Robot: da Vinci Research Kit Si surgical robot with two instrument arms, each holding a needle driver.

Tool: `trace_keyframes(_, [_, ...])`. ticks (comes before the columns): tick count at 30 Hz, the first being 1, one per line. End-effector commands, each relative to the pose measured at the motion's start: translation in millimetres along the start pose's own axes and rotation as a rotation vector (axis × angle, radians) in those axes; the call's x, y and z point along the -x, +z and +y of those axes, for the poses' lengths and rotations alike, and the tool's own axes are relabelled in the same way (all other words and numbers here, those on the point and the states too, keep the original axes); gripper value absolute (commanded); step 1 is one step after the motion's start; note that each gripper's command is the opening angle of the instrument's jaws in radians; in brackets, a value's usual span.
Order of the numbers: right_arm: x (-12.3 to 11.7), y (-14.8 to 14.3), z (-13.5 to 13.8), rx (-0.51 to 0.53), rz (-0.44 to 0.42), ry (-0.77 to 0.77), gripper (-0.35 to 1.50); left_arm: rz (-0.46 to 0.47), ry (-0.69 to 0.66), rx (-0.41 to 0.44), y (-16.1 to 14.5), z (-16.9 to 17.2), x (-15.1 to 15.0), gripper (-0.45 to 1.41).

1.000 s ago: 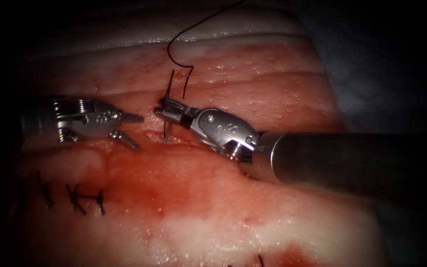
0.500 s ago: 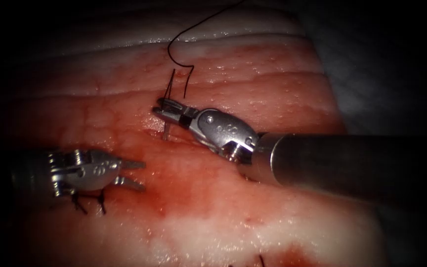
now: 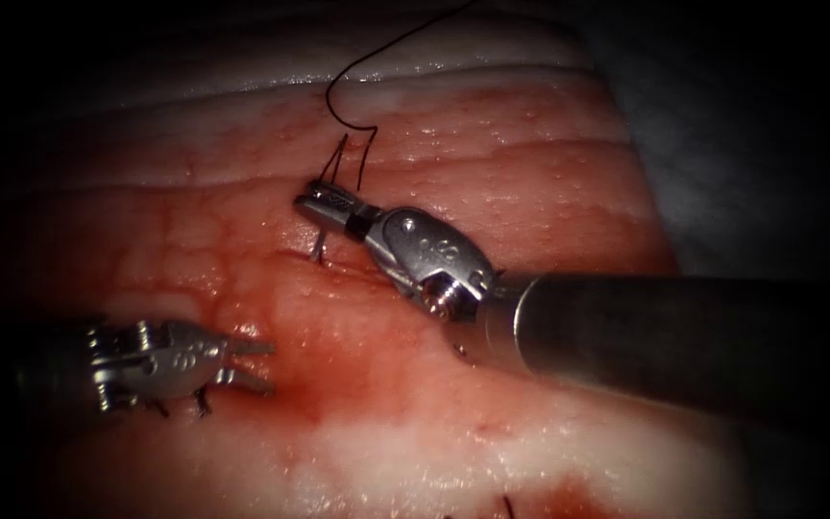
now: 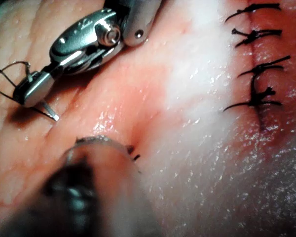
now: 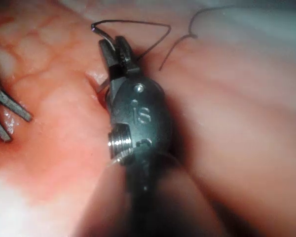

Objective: Wound Closure
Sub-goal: Pierce the needle through the tissue below the wound with the right needle driver.

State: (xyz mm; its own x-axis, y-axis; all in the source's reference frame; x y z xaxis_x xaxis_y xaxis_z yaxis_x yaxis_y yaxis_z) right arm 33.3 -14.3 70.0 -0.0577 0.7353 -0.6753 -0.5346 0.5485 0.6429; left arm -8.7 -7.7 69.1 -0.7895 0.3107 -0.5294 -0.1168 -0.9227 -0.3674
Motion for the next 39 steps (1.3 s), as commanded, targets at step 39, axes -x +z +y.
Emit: trace_keyframes(39, [-0.1,0.3,-0.8,-0.089,0.002,0.399,-0.35,0.006,0.006,-0.003,2.1,-0.7,1.2,-0.05])
